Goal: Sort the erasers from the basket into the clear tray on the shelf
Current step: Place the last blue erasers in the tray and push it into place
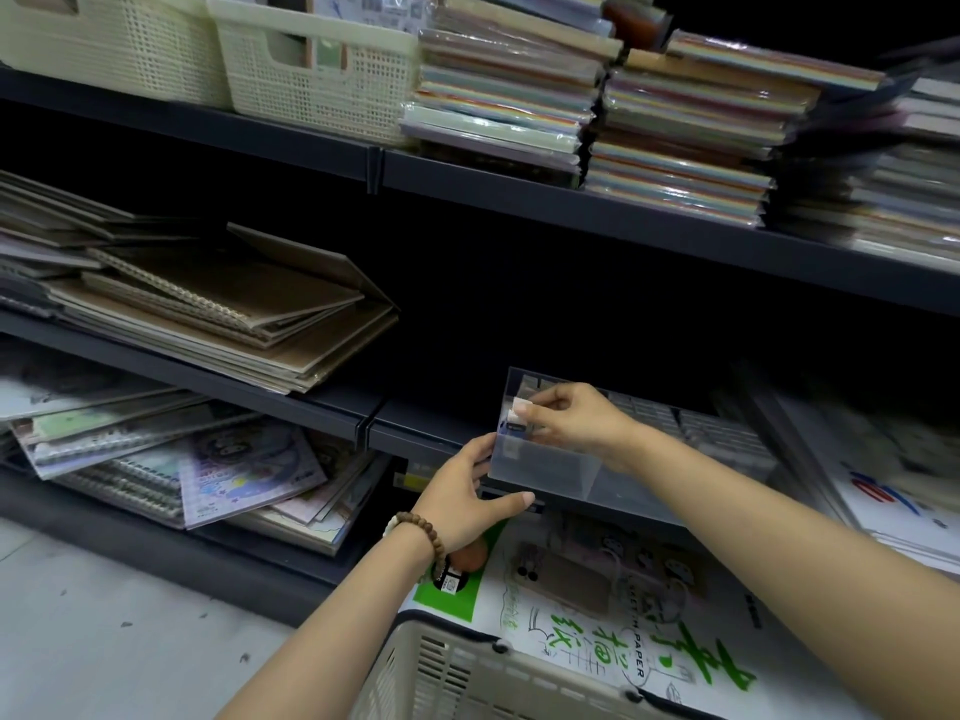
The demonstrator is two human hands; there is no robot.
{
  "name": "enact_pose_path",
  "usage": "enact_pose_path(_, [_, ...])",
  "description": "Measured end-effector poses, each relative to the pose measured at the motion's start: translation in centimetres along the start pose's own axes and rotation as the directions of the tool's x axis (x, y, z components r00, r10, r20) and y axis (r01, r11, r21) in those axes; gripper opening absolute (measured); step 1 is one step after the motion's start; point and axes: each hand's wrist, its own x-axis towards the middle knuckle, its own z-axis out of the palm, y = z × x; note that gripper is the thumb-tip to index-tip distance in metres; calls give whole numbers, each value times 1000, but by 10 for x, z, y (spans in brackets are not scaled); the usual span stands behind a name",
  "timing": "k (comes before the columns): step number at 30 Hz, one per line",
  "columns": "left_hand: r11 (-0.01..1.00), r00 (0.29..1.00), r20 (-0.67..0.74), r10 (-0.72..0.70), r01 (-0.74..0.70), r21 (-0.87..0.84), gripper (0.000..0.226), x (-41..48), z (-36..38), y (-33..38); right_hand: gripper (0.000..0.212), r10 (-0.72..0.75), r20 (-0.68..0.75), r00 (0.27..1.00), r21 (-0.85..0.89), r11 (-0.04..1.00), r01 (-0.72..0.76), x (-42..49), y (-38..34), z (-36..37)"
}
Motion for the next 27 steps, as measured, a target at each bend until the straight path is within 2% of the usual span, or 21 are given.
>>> enact_pose_path(6, [1000, 1000, -2, 1, -1, 16, 80, -1, 1, 1, 48, 132, 26, 991, -229, 966, -123, 7, 1, 10])
enact_pose_path(7, [1000, 1000, 0, 0, 0, 13, 80, -1, 1, 1, 49, 165, 41, 985, -212, 965, -153, 9, 2, 9])
enact_pose_path(9, [1000, 1000, 6, -5, 5, 3, 79, -1, 0, 1, 47, 250, 111, 962, -35, 968, -247, 15, 3, 5])
enact_pose_path(11, [1000, 1000, 11, -6, 6, -7, 79, -1, -1, 1, 42, 345, 205, 916, 112, 921, -372, 19, 2, 0])
enact_pose_path(13, [1000, 1000, 13, -5, 5, -7, 79, -1, -2, 1, 29, 410, 268, 872, 98, 889, -448, 23, 0, 0])
enact_pose_path(15, [1000, 1000, 15, -2, 2, 0, 81, -1, -3, 0, 23, 420, 268, 867, 27, 896, -442, 26, 0, 5])
enact_pose_path(17, [1000, 1000, 15, -2, 2, 5, 83, -1, -3, -1, 35, 414, 238, 878, -12, 906, -424, 31, 2, 9])
enact_pose_path(20, [1000, 1000, 1, -7, 7, 1, 81, -1, -5, -2, 42, 414, 250, 875, -32, 907, -420, 28, 3, 6])
enact_pose_path(22, [1000, 1000, 4, -4, 4, 0, 81, -2, -5, -3, 51, 447, 295, 845, -143, 895, -423, 23, -3, 3])
enact_pose_path(24, [1000, 1000, 12, 3, -3, -22, 81, -3, -5, -5, 50, 455, 323, 830, -232, 888, -397, 20, -8, 3])
enact_pose_path(27, [999, 999, -12, 30, -30, -11, 73, -3, -6, -5, 46, 393, 298, 870, -271, 909, -318, 17, -11, 6])
